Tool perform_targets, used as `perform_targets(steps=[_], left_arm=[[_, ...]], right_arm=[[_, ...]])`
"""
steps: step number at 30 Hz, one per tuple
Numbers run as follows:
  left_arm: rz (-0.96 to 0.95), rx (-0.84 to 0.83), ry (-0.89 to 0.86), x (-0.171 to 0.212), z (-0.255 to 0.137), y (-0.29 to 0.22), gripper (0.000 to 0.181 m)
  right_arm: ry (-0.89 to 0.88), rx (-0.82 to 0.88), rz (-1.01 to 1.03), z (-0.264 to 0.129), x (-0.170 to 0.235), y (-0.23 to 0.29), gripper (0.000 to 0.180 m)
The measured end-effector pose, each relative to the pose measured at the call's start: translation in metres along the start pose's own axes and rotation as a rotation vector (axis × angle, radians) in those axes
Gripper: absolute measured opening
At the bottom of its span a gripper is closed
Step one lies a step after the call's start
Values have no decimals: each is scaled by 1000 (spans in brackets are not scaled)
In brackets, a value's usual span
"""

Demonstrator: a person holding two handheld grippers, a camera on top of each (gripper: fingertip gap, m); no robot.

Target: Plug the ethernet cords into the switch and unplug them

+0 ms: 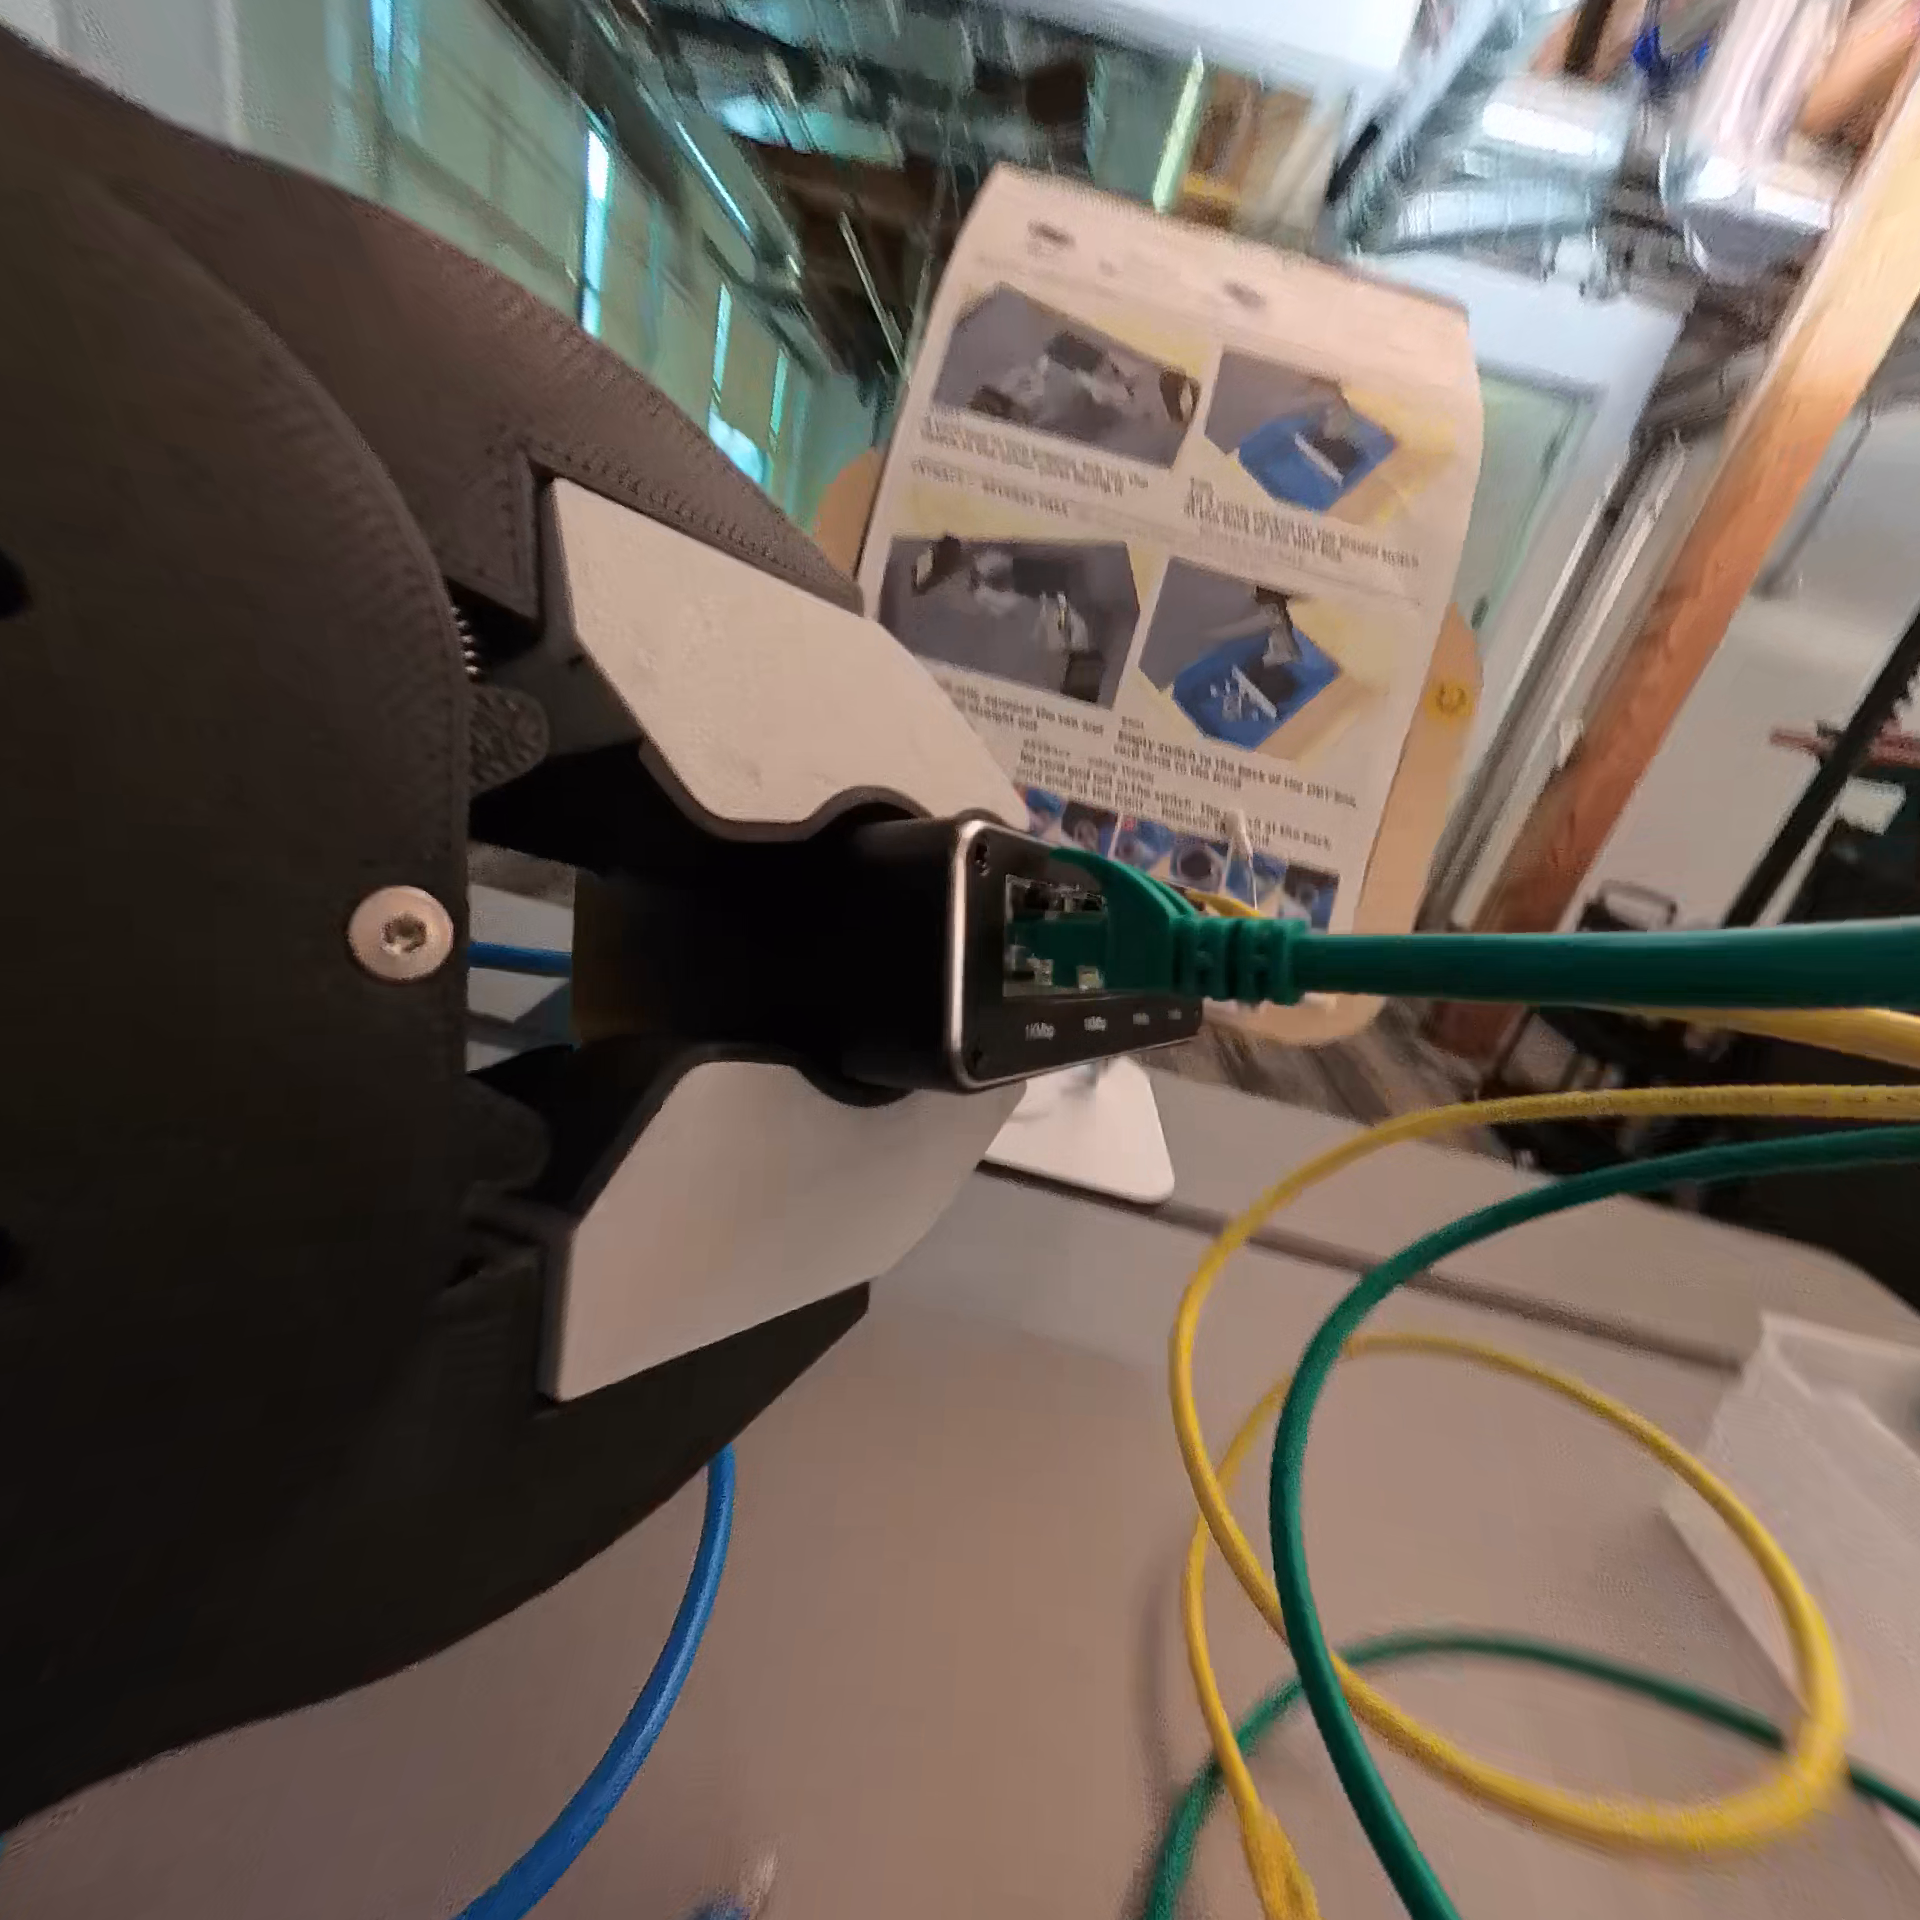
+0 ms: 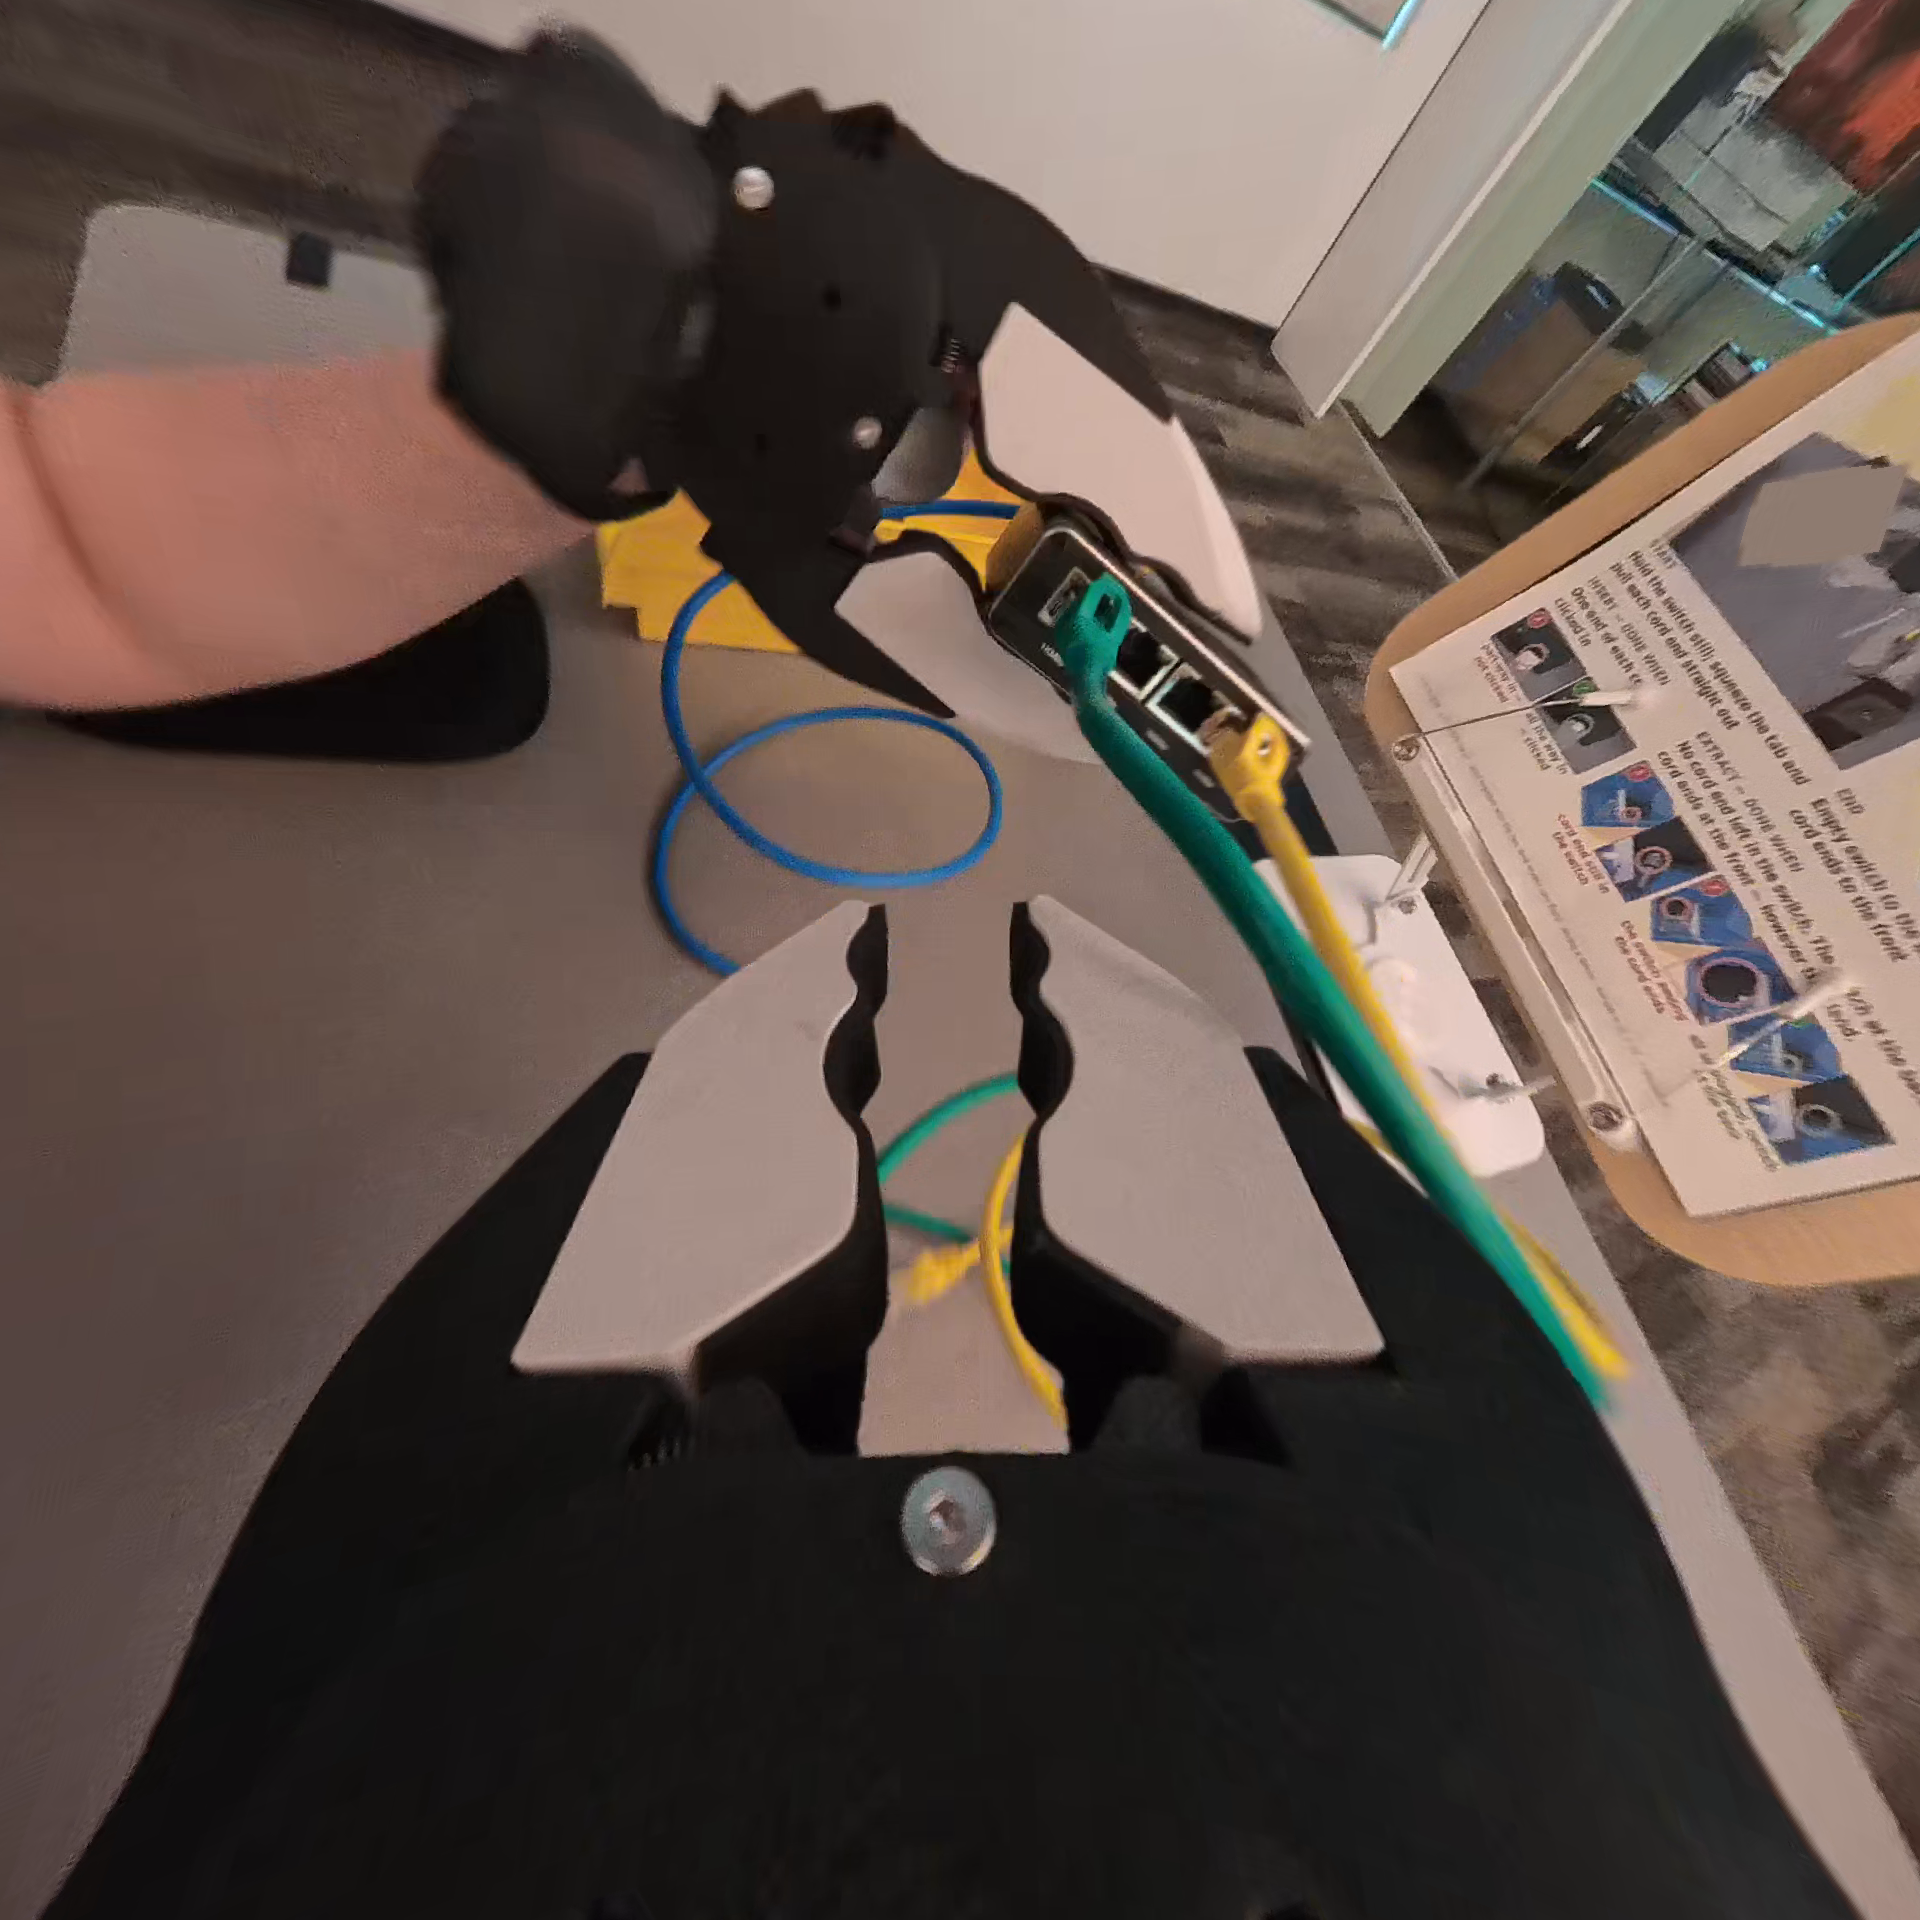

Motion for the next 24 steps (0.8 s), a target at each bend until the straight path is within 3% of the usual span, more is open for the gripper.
perform_targets(steps=[2,5,8,11,13,16,20,24], left_arm=[[-22,52,-20,2,-5,4,37],[-57,133,-92,3,-15,10,37],[-121,172,-174,-1,-25,18,37],[-223,200,-254,-7,-31,25,37],[-297,218,-303,-13,-34,28,37],[-448,279,-373,-25,-32,28,36],[-630,377,-427,-38,-24,22,37],[-784,496,-447,-41,-15,15,37]], right_arm=[[3,-42,-44,-28,-9,18,23],[-207,-103,-105,-83,-17,39,22],[-442,44,-136,-131,-4,29,21],[-588,234,-125,-152,30,-7,22],[-651,244,-17,-147,56,-36,22],[-591,113,90,-104,76,-63,28],[-531,-95,11,-38,74,-62,46],[-566,-158,-15,-12,63,-54,50]])
Point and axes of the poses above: each gripper's, where its closed fingertips meet, z out along the fingers, x out of its underside, y = z × x across the jaws, the point moved 10 cm from there along -z, back along the fingers, and after that the axes turned 15 degrees about -x, right-handed, at the moved point
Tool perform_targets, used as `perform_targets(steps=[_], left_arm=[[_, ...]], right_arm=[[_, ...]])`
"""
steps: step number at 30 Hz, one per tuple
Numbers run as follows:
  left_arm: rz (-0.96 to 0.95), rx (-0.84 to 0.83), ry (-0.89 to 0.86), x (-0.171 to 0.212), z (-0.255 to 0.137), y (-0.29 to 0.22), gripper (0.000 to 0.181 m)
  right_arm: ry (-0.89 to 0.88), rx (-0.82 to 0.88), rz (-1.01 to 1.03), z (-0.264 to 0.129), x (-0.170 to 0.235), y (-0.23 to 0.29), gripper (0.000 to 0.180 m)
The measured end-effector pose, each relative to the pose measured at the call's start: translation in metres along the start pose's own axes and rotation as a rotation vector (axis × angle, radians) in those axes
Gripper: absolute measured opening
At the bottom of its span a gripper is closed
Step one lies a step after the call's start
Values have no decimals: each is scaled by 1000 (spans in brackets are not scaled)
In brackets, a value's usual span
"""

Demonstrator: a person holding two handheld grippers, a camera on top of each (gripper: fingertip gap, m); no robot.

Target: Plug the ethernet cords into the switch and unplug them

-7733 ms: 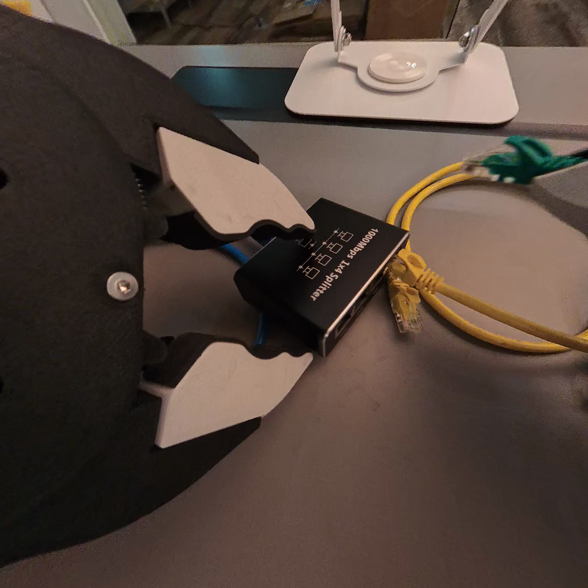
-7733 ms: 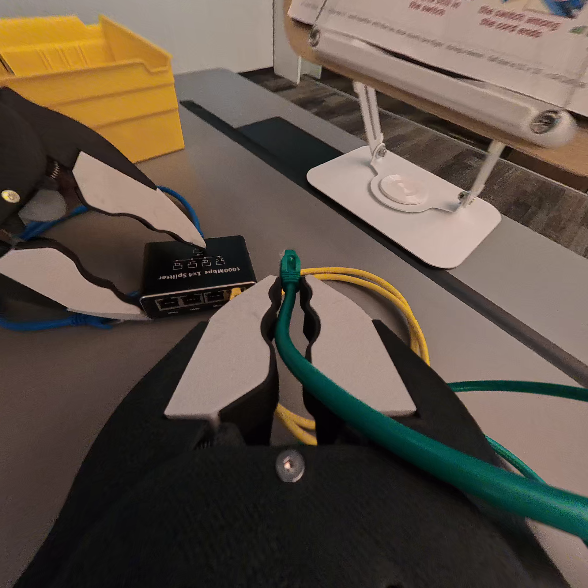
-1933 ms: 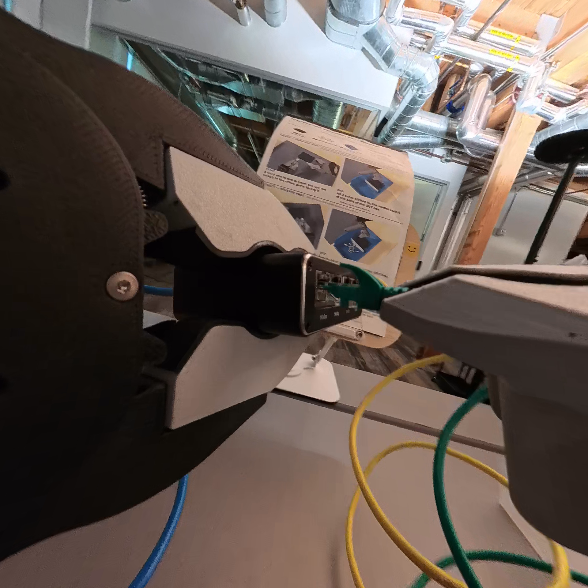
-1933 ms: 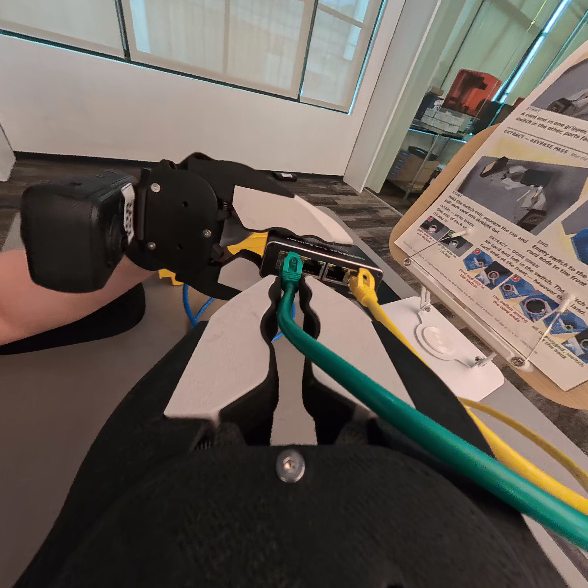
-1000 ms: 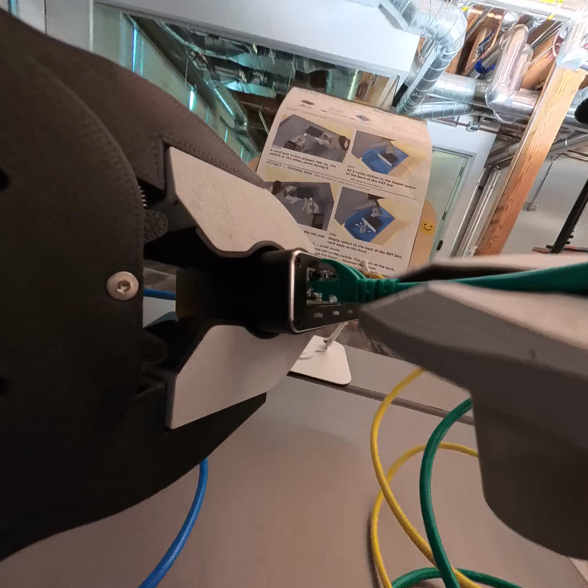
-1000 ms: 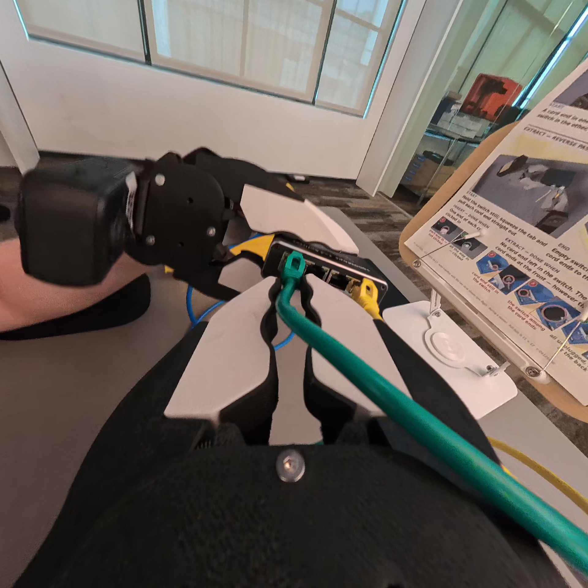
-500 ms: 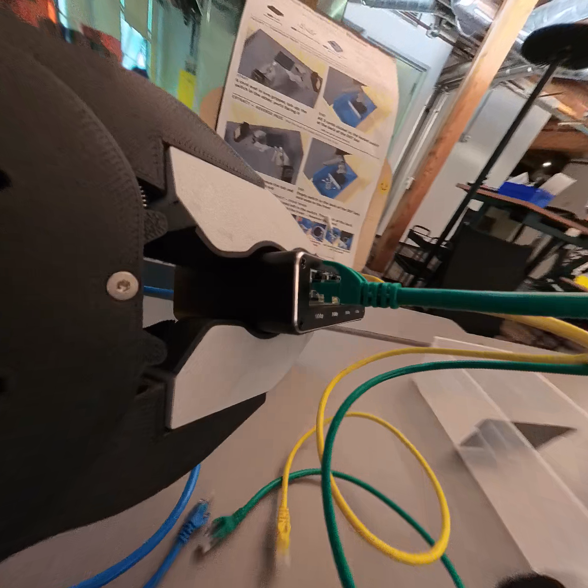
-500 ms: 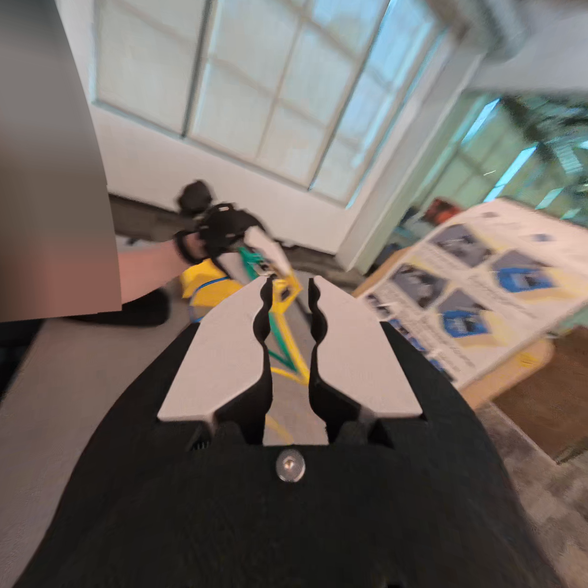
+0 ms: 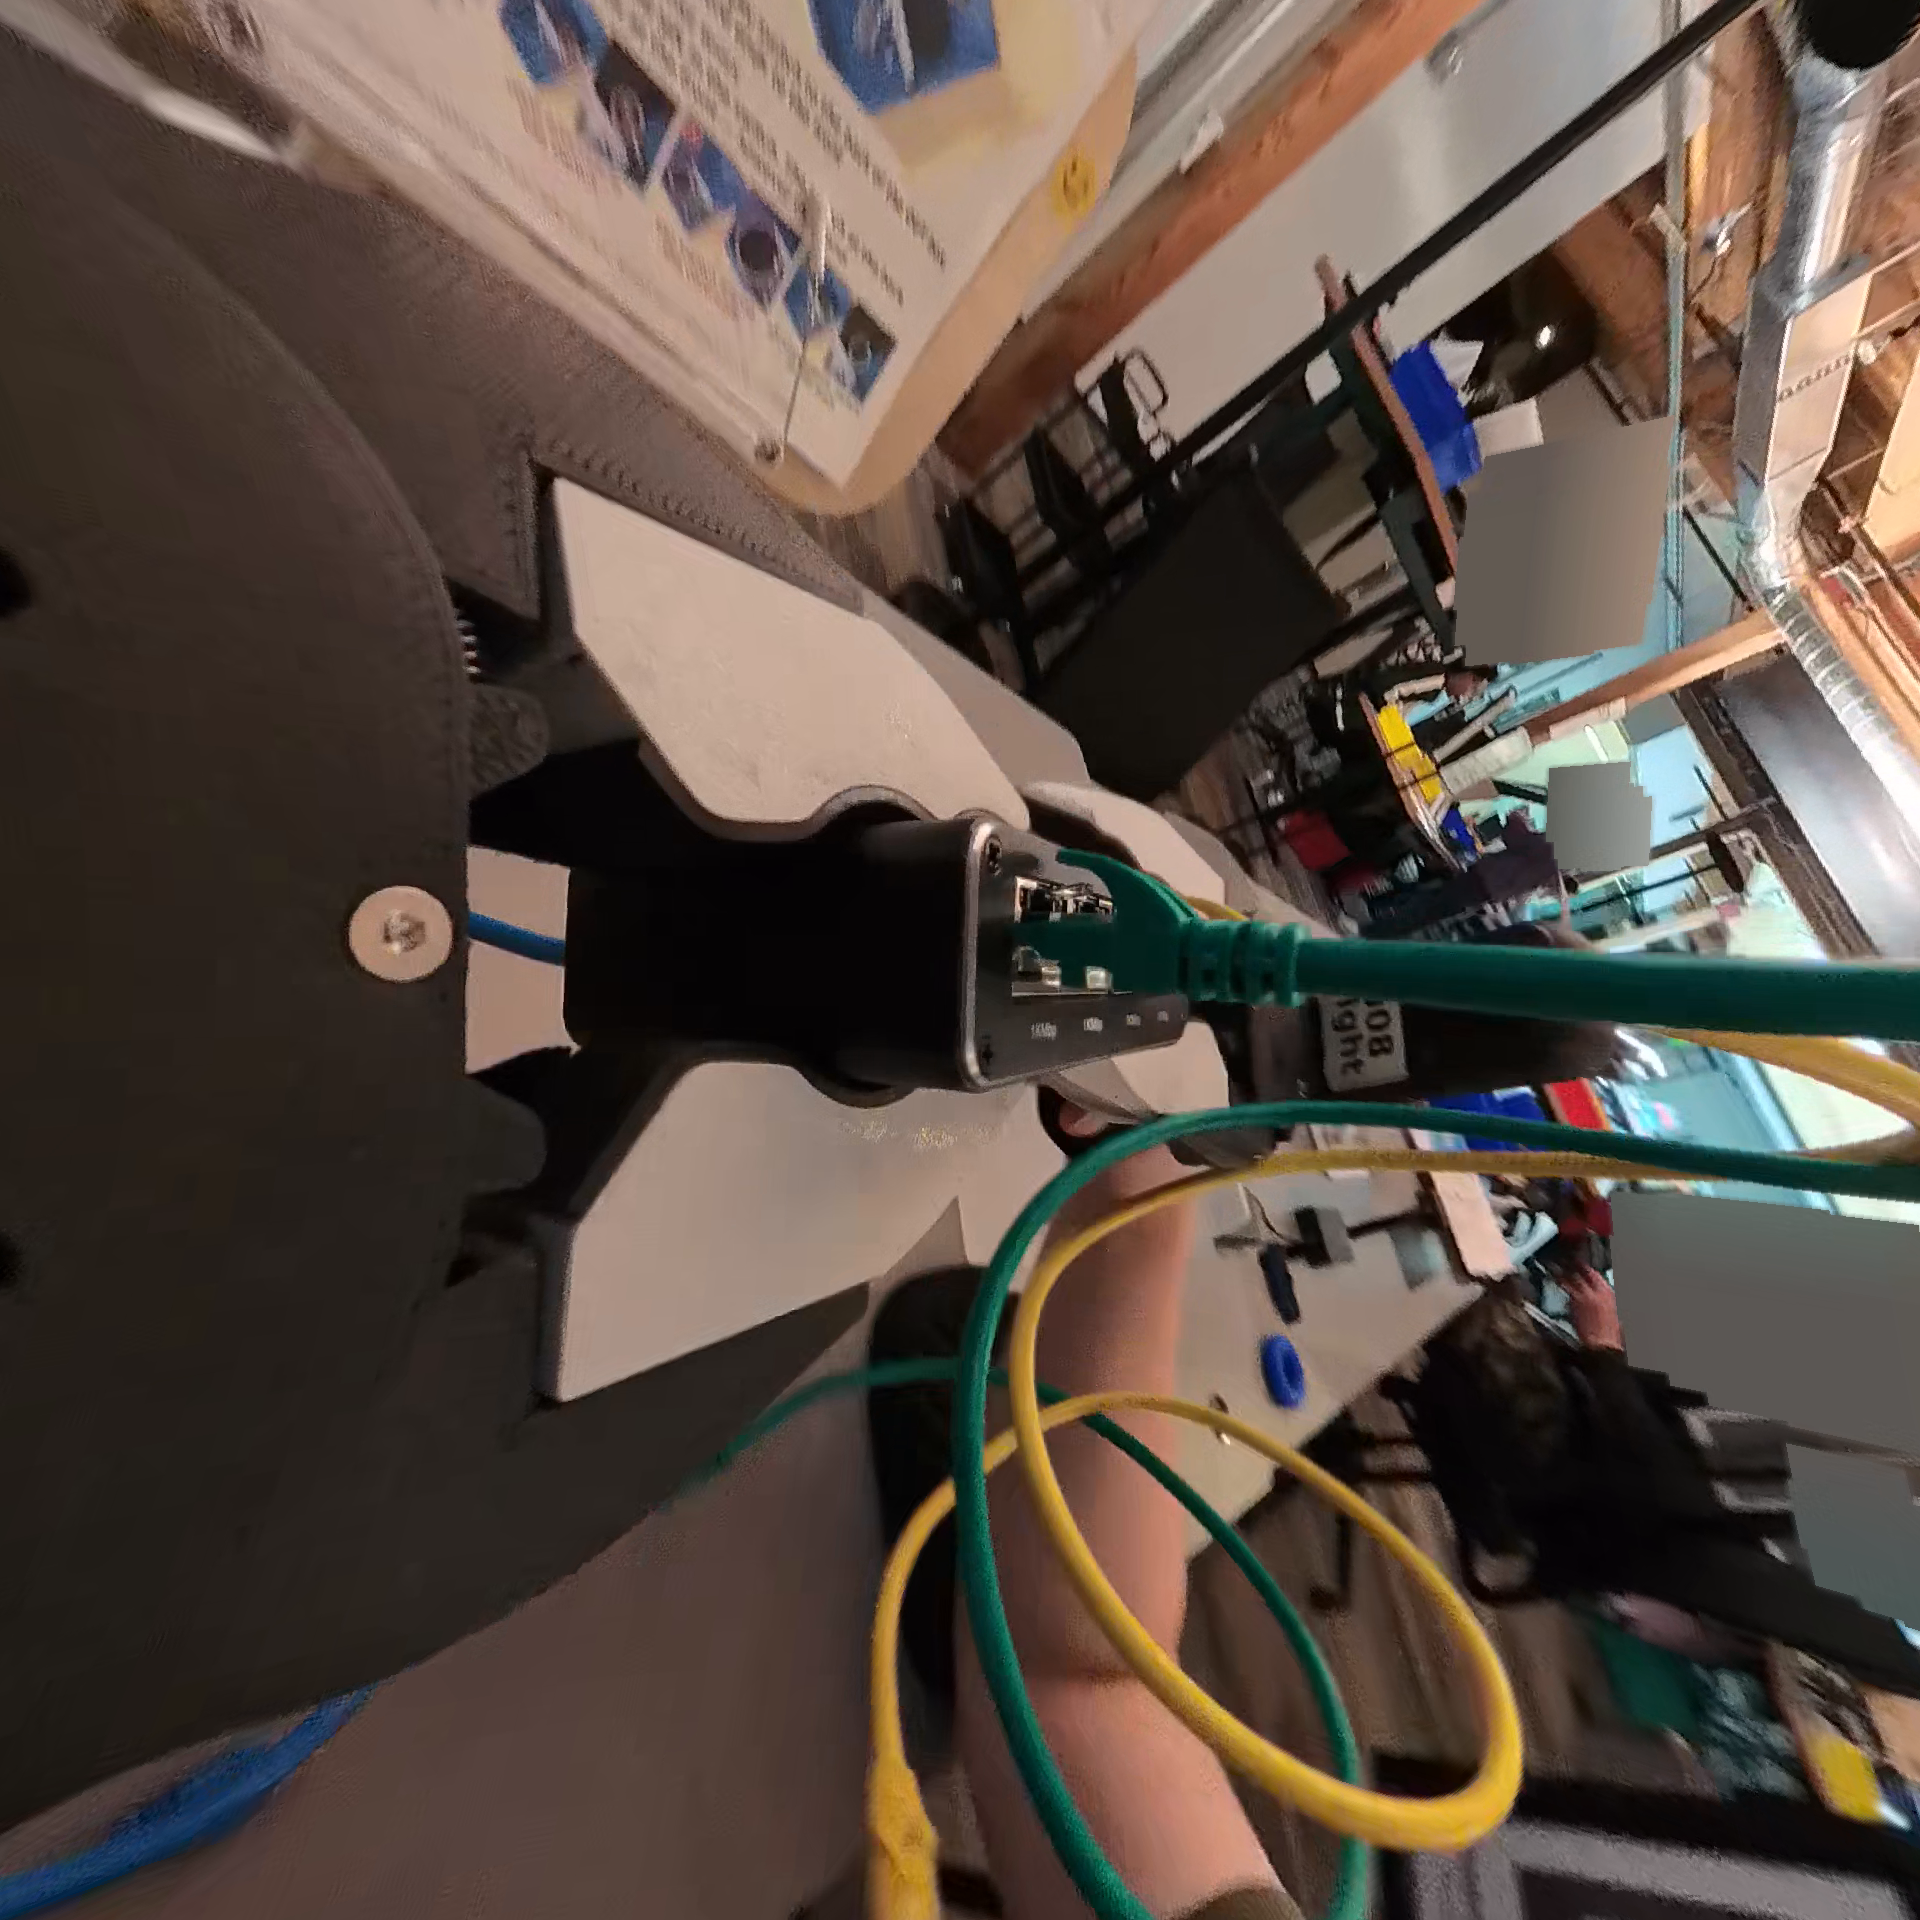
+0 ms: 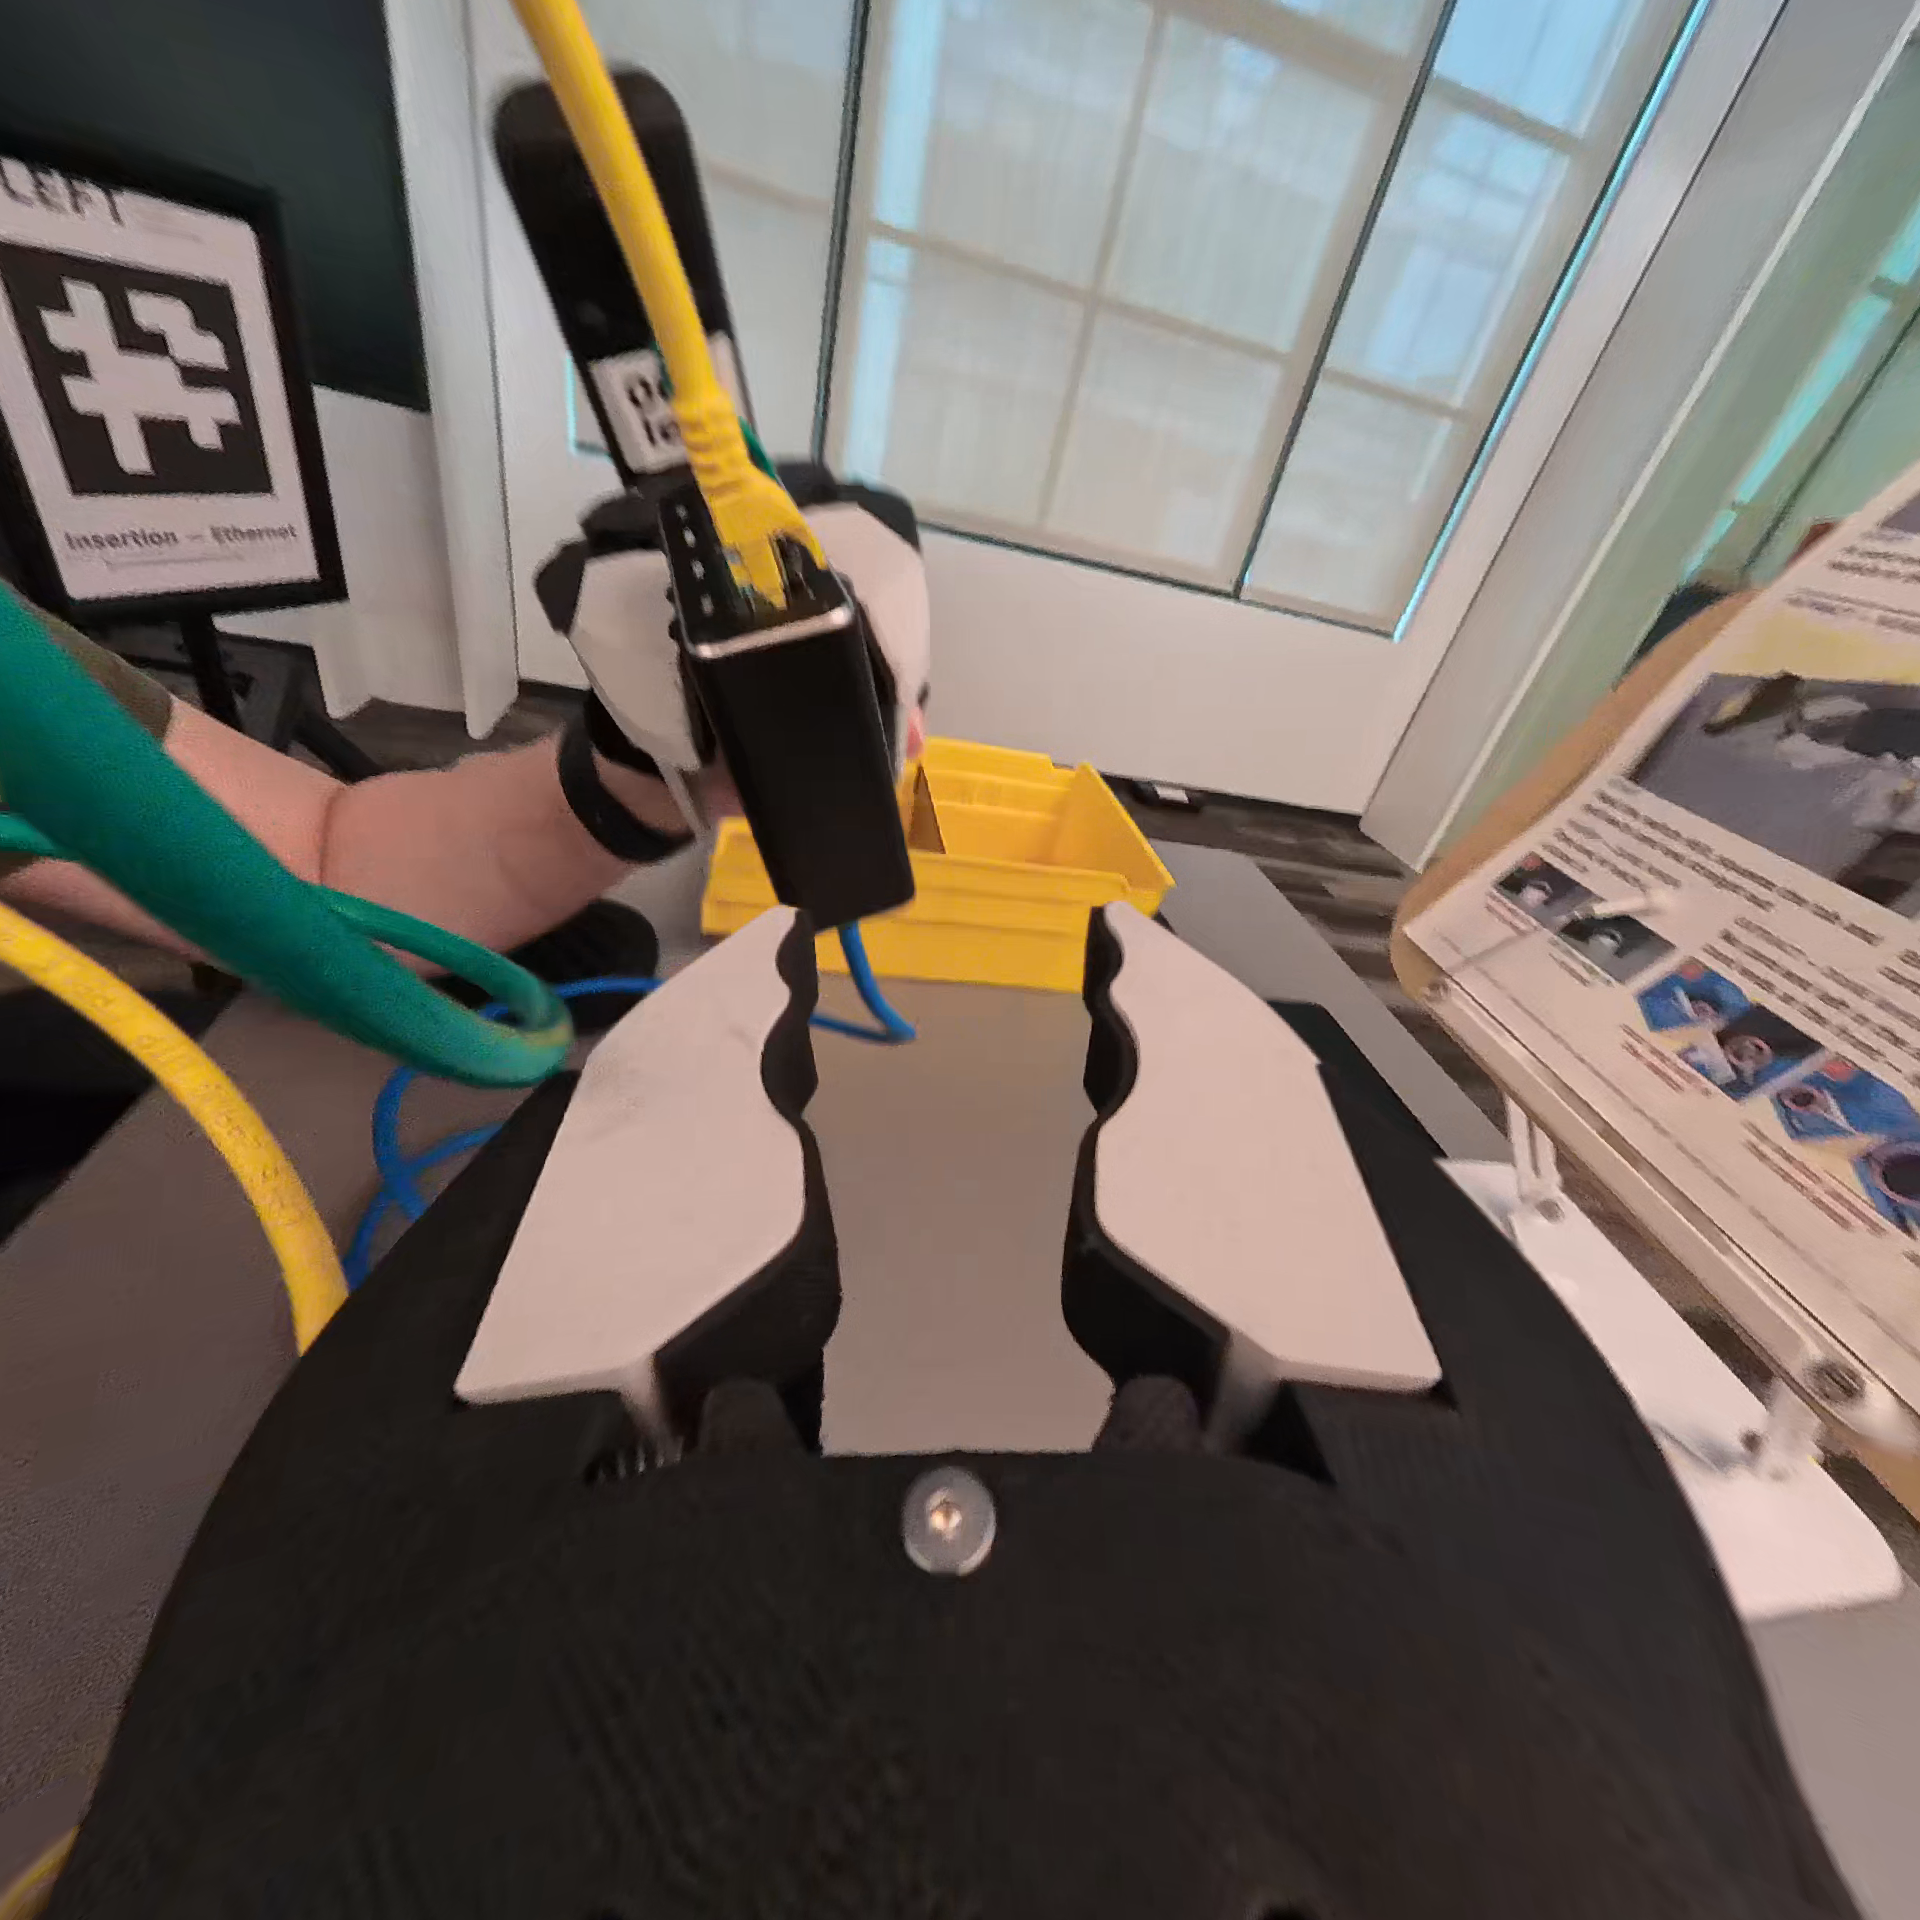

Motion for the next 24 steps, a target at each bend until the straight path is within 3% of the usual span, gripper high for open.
perform_targets(steps=[6,11,14,23,24], left_arm=[[-171,62,-25,1,4,5,37],[-181,44,-12,1,4,6,37],[-208,93,-13,0,6,2,37],[-281,118,67,6,10,6,38],[-275,73,69,6,7,11,43]], right_arm=[[-151,-68,30,5,-8,5,52],[-178,-175,106,12,-12,10,59],[-159,-147,90,21,-15,12,58],[-51,-125,63,24,-16,14,45],[-72,-122,57,22,-17,14,32]])
Point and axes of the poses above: each gripper's, where its closed fingertips meet, z out along the fingers, x out of its underside, y = z × x across the jaws, the point moved 10 cm from there along -z, back along the fingers, and after that the axes turned 15 degrees about -x, right-handed, at the moved point
